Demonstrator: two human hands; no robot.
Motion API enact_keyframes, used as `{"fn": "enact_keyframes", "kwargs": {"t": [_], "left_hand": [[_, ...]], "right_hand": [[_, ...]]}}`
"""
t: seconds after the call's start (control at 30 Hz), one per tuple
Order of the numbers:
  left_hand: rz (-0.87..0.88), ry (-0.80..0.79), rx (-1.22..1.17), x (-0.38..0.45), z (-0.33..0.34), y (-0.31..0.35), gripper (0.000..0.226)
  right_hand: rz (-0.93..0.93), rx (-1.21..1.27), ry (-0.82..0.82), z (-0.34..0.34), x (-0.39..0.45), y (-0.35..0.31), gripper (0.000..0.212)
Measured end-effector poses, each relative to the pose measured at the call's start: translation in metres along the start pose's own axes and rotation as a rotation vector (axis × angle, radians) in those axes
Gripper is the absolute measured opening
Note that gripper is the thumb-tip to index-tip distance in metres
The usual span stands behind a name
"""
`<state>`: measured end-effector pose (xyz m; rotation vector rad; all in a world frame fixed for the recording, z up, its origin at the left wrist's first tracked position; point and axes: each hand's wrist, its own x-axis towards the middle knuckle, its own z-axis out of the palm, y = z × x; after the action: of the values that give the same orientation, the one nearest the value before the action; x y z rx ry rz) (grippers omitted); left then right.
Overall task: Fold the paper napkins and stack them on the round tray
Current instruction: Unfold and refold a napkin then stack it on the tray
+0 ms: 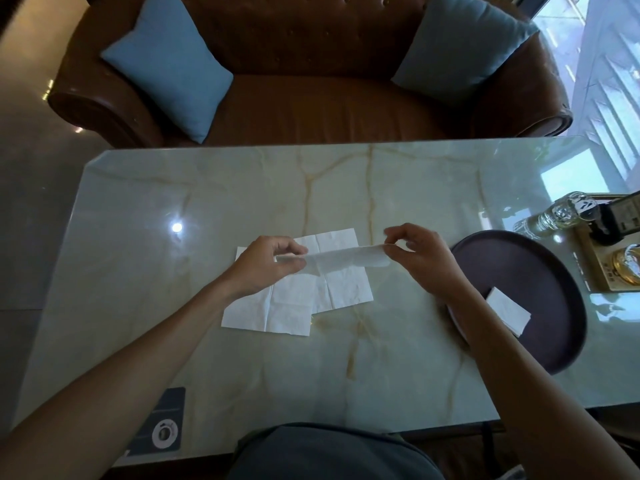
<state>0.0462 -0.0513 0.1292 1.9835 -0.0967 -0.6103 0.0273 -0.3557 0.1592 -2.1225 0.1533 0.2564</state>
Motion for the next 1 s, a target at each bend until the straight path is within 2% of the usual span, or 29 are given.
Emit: {"fn": "enact_keyframes", "kwargs": {"t": [0.1,0.17,0.3,0.43,0.57,0.67,0.77,0.83,0.87,0.93,1.0], "left_hand": [[-0.059,-0.265,-0.100,0.001,0.002,0.007,0.040],[-0.070,-0.356,-0.045,0.004,0.014,0.017,0.054],[-0.002,-0.351,0.088,0.015,0.051,0.032,0.034],[0.001,-0.328,0.048,0.019,0.068,0.027,0.068],[-0.051,-0.365,-0.007,0.015,0.067,0.024,0.069],[-0.095,-0.413,-0.054,0.009,0.063,0.027,0.056],[-0.101,-0.416,-0.136,0.003,0.057,0.029,0.047],[-0.107,-0.364,-0.250,0.001,0.054,0.029,0.050],[-0.110,-0.337,-0.308,0.000,0.053,0.029,0.051],[-0.102,-0.294,-0.404,0.000,0.053,0.031,0.048],[-0.090,-0.260,-0.480,0.000,0.053,0.034,0.047]], "right_hand": [[0.009,0.110,-0.107,-0.003,0.000,-0.011,0.001],[-0.012,0.135,-0.177,-0.003,0.000,-0.019,0.003],[-0.031,0.102,-0.284,-0.006,0.004,-0.033,0.003],[-0.025,-0.035,-0.277,-0.011,0.013,-0.034,0.007],[-0.037,-0.167,-0.265,-0.023,0.023,-0.028,0.018],[-0.038,-0.202,-0.271,-0.027,0.026,-0.025,0.019],[-0.007,-0.088,-0.063,-0.032,0.029,-0.015,0.013],[0.053,0.098,0.104,-0.031,0.024,-0.006,0.005],[0.126,0.227,0.136,-0.026,0.018,-0.003,0.007],[0.335,0.423,0.096,-0.008,0.005,0.007,0.029],[0.504,0.525,-0.020,0.009,-0.008,0.014,0.053]]}}
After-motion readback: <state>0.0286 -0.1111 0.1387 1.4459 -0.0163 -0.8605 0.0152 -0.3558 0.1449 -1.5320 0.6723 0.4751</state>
